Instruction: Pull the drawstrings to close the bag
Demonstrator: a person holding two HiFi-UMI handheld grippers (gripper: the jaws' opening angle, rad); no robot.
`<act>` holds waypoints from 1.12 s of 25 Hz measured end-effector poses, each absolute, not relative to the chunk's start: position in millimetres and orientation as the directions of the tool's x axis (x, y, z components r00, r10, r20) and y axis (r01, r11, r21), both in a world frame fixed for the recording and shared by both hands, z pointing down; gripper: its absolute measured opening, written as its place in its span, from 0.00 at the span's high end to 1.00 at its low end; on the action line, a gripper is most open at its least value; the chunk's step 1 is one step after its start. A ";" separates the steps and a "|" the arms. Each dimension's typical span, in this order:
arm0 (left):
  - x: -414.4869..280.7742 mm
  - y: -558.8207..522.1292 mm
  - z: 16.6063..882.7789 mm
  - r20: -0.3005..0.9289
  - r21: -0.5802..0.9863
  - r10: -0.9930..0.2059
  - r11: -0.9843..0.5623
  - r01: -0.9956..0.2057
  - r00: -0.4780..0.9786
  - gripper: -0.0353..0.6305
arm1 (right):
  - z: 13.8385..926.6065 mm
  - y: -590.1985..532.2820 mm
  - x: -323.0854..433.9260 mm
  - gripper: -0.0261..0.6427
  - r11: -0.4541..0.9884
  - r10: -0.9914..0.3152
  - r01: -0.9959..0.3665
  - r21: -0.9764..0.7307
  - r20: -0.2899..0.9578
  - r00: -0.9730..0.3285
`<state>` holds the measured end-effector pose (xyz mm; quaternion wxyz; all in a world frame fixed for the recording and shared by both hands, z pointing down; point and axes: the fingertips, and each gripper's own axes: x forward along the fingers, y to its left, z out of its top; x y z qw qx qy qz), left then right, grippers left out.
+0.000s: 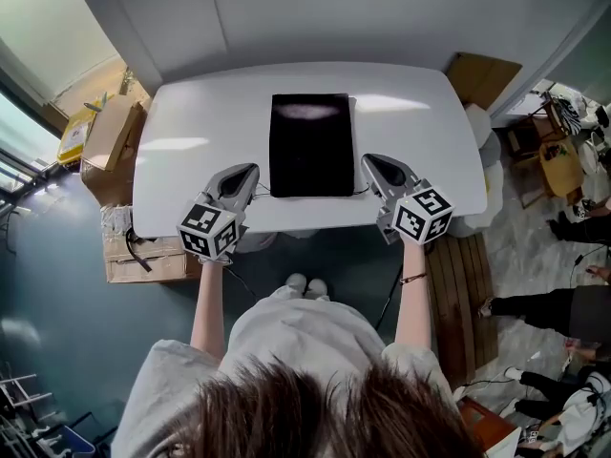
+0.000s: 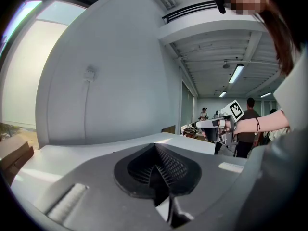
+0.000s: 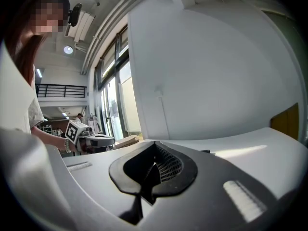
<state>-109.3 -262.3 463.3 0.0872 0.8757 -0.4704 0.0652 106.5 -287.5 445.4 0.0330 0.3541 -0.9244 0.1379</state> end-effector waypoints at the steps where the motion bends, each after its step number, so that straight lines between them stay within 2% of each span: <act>1: -110.3 -263.5 466.1 0.201 0.091 -0.813 -0.539 -0.837 0.546 0.95 | 447.3 -287.5 106.4 0.94 0.710 -0.643 -0.661 -0.241 0.159 -0.749; 6: -106.9 -270.5 480.9 0.236 0.095 -0.793 -0.557 -0.825 0.562 0.95 | 462.0 -289.7 106.4 0.94 0.717 -0.620 -0.646 -0.262 0.185 -0.763; 16: -100.8 -280.5 514.4 0.327 0.065 -0.765 -0.568 -0.821 0.555 0.95 | 504.4 -303.1 113.4 0.94 0.727 -0.541 -0.629 -0.275 0.336 -0.771; 28: -96.8 -273.9 571.6 0.486 0.019 -0.668 -0.637 -0.770 0.564 0.95 | 561.8 -296.4 121.1 0.94 0.754 -0.442 -0.606 -0.253 0.486 -0.754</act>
